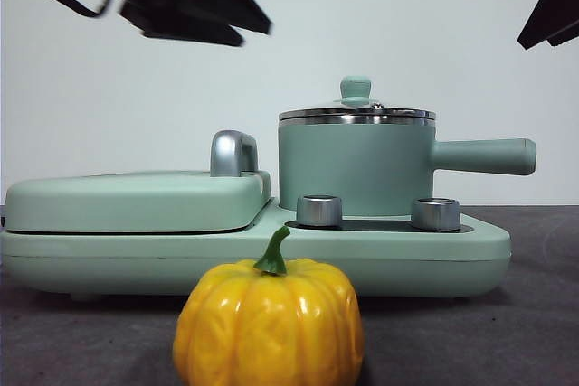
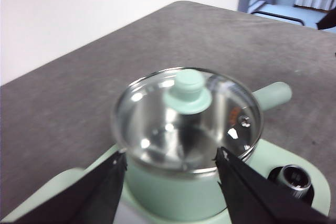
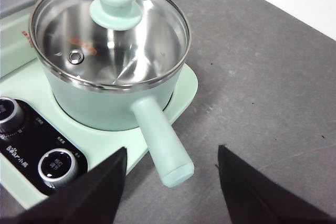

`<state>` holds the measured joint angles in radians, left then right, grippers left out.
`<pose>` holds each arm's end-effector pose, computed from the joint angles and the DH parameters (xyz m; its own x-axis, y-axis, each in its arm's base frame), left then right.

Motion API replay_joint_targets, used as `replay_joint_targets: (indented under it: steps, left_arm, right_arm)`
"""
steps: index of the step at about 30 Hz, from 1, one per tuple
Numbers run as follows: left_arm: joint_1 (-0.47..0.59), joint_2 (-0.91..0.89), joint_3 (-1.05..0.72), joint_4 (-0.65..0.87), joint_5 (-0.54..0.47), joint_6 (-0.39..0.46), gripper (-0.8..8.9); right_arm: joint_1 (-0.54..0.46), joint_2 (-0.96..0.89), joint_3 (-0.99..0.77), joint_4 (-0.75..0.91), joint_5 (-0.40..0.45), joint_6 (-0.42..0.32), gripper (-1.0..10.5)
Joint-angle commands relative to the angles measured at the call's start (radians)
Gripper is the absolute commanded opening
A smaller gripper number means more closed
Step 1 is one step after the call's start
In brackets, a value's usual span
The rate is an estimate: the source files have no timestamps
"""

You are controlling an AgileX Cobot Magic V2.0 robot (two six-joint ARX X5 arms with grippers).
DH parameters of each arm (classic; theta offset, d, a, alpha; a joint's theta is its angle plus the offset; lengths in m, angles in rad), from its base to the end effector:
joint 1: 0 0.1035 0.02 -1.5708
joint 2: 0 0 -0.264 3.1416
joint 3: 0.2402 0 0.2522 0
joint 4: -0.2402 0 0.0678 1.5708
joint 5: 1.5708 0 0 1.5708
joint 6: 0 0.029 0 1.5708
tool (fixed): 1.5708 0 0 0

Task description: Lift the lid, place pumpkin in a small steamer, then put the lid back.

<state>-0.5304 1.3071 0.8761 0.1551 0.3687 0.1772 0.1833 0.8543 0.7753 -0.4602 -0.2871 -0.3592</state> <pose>0.2449 -0.1558 0.2847 0.5919 -0.7649 -0.2541 0.8004 0.5951 0.0730 0.1731 0.0404 0.2940 0.7576 0.4284 -0.4924 -0.5648 0.8085 -0.1655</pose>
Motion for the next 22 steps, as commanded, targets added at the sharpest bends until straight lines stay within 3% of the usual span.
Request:
replay_joint_targets:
  steps: [1, 22]
  left_arm:
    - [-0.031, 0.059, 0.052, 0.029, -0.014, -0.014, 2.80]
    - [-0.128, 0.460, 0.417, 0.048, -0.036, -0.014, 2.81]
  right_arm:
    - [0.005, 0.007, 0.019, 0.010, -0.001, 0.019, 2.7]
    - [0.005, 0.007, 0.019, 0.010, -0.001, 0.019, 2.7]
